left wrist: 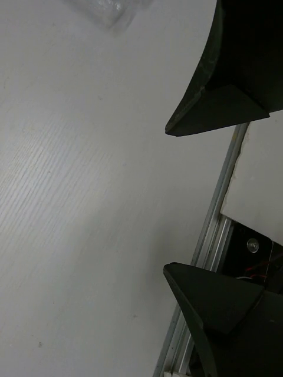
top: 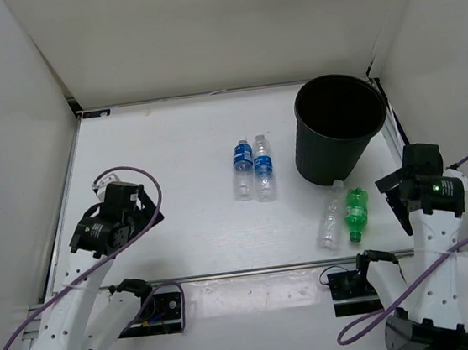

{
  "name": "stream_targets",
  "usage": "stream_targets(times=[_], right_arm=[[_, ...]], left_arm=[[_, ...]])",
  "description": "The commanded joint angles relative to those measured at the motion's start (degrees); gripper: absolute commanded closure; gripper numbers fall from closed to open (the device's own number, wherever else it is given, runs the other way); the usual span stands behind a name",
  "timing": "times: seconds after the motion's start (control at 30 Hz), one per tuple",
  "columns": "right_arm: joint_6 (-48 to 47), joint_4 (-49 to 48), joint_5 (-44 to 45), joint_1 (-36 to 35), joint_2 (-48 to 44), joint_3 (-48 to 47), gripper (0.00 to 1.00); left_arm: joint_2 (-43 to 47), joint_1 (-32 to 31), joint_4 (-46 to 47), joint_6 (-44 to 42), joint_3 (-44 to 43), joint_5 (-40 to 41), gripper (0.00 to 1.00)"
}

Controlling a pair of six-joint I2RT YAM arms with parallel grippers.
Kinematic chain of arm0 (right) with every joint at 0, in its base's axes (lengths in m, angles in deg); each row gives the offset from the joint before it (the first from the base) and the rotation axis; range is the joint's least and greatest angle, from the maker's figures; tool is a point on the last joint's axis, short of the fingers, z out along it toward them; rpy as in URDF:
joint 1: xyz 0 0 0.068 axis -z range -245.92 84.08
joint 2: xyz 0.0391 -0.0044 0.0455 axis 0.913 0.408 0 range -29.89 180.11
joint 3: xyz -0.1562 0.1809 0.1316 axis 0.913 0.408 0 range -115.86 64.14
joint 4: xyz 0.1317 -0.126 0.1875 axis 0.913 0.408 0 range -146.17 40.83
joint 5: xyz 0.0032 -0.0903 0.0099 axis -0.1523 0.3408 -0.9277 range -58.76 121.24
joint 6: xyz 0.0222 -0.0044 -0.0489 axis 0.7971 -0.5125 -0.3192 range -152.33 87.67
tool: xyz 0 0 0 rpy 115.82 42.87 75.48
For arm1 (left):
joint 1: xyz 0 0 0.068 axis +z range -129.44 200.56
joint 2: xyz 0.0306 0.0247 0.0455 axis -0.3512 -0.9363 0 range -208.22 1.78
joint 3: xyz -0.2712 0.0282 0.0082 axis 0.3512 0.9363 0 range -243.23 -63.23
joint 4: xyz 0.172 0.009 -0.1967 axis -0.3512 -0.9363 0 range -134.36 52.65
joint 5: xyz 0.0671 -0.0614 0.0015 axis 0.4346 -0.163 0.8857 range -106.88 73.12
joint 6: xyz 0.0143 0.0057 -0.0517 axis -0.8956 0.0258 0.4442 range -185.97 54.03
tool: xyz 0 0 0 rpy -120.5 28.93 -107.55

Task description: Put the plastic bottles in the bin

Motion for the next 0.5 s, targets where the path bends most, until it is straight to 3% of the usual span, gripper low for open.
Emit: stream_targets(times=[0.0,0.17,0.2,0.23,0.4,0.47], right_arm=[[-4.7,5.6,-0.5,0.3,3.0,-1.6,0.00],[-13.2,2.1,-7.5,-2.0,3.6,-1.7,0.00],[-20.1,-0.5,-16.5,-2.0,2.5,0.2,0.00],[-20.7,-2.4,-19.8,-2.0,2.5,1.9,0.00],[-11.8,2.0,-18.6,-4.3,7.3,4.5,0.00],[-12.4,1.2,-18.6,-5.5,7.8,4.5,0.00]], left_arm=[[0.1,-0.3,2.8,1.3,0.3,1.0,0.00],[-1.0,-0.8,2.5,4.8,0.3,6.5,0.00],[-1.0,-0.8,1.1,7.2,0.3,7.5,0.00],[-1.6,-0.8,1.1,7.9,0.3,8.2,0.00],[-2.1,-0.8,0.3,8.6,0.3,10.5,0.00],[-2.1,-0.3,0.3,9.7,0.9,11.2,0.00]])
